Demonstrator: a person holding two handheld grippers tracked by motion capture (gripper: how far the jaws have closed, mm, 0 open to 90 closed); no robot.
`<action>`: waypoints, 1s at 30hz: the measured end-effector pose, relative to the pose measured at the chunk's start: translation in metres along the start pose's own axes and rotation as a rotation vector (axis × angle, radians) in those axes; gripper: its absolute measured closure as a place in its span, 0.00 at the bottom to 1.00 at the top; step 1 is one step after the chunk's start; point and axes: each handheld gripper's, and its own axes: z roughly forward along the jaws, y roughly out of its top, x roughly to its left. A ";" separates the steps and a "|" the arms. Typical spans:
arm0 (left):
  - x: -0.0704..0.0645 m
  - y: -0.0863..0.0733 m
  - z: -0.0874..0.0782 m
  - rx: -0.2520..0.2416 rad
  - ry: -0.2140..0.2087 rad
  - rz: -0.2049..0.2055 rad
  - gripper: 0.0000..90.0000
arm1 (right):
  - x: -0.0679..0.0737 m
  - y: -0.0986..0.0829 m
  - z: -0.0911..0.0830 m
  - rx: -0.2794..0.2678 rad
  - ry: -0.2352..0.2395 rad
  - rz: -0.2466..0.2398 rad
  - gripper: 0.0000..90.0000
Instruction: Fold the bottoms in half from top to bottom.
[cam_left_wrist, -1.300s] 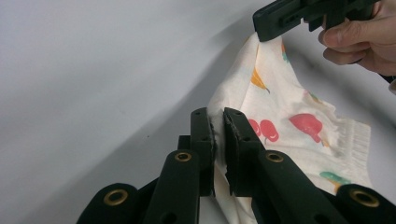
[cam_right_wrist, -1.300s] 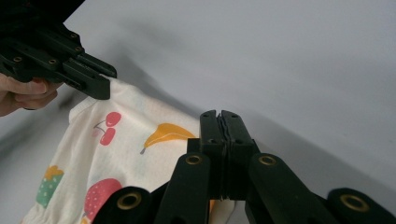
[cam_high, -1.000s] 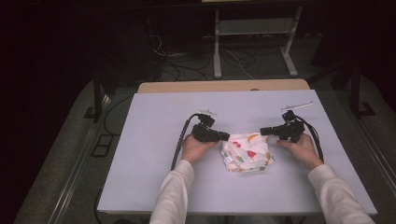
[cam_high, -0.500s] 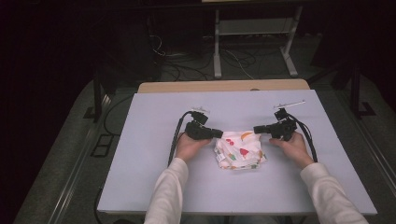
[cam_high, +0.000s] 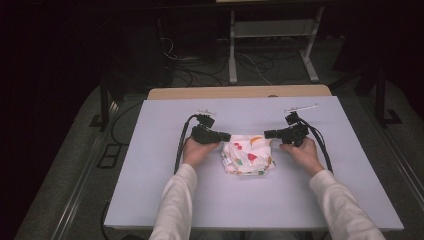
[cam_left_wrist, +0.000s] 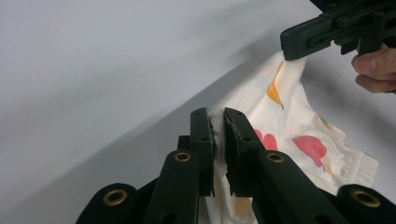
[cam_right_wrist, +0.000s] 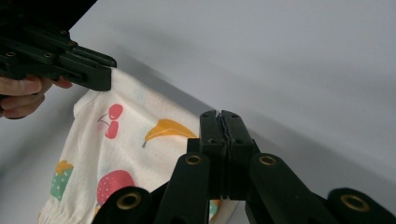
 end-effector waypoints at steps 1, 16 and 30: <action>0.002 0.001 0.000 -0.004 0.003 0.000 0.91 | 0.000 0.001 0.001 -0.006 -0.002 0.001 0.97; 0.017 0.005 0.002 -0.057 0.034 -0.004 0.91 | -0.003 0.016 0.011 -0.032 -0.026 0.008 0.97; 0.023 0.004 0.007 -0.099 0.079 -0.020 0.90 | -0.009 0.022 0.025 -0.066 -0.057 0.014 0.97</action>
